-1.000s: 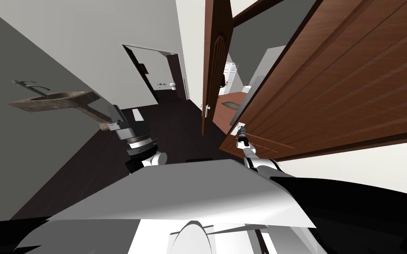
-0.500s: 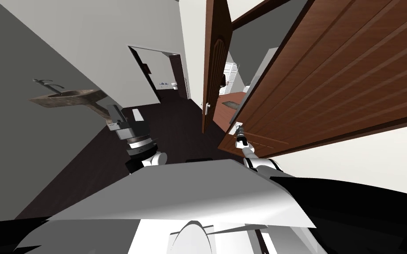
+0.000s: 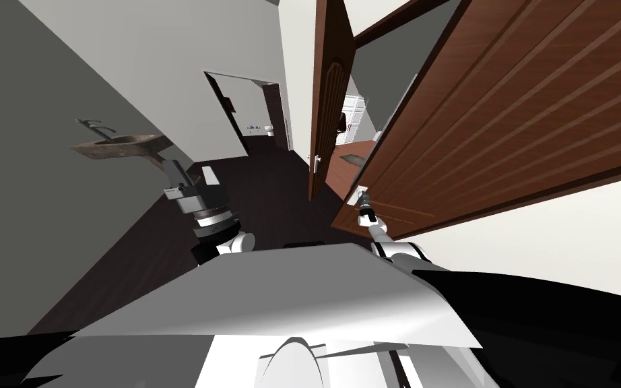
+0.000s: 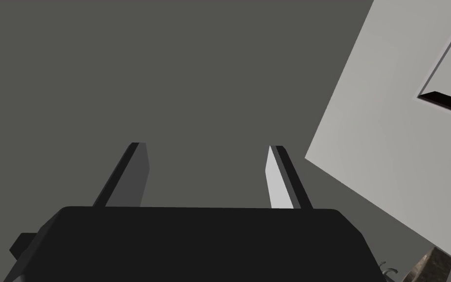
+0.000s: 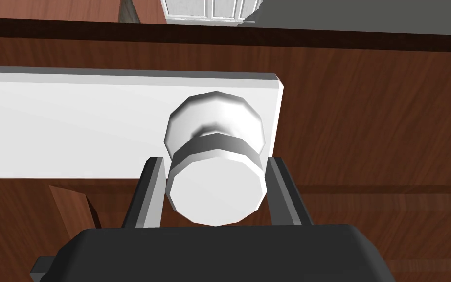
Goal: Pull the door open
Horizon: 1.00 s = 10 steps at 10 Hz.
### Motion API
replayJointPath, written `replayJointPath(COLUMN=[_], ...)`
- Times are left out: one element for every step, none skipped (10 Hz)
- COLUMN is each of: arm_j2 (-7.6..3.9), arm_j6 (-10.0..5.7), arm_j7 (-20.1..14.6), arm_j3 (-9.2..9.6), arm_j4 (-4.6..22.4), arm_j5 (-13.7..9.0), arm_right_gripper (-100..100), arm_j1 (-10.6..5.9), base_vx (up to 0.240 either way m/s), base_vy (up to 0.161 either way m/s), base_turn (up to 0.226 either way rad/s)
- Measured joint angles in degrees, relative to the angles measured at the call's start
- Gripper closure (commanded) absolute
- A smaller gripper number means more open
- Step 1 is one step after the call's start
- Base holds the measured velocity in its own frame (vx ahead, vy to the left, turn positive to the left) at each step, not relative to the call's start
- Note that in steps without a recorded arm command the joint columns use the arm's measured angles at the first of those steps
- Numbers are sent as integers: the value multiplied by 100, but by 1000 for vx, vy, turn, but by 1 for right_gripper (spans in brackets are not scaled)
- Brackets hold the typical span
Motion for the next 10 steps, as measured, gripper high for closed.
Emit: replayJointPath(arm_j2=[-2, -5, -13, -18, -19, -18, -21, -7, -15, -35], arm_j6=[-20, -39, -42, -49, -64, -91, -83, -72, -84, -105], arm_j7=[-41, -83, -122, -166, -204, -244, -274, -277, -305, -350], arm_j3=[69, 140, 203, 267, 326, 391, 441, 458, 502, 554], arm_j4=[15, 17, -26, -44, -62, -29, -81, -83, -88, -117], arm_j5=[24, 50, 71, 92, 112, 134, 152, 159, 169, 181], arm_right_gripper=[100, 100, 100, 100, 100, 100, 100, 100, 100, 100], arm_j1=[-35, -45, -29, -33, -27, -53, -33, -19, -16, -19], base_vx=[-185, -188, -215, -207, -201, -186, -80, -111, -174, -149], base_vy=[-48, -26, -48, -42, -54, -36, -6, -33, -55, -70], base_turn=[62, 50, 48, 54, 45, 53, 20, 36, 63, 46])
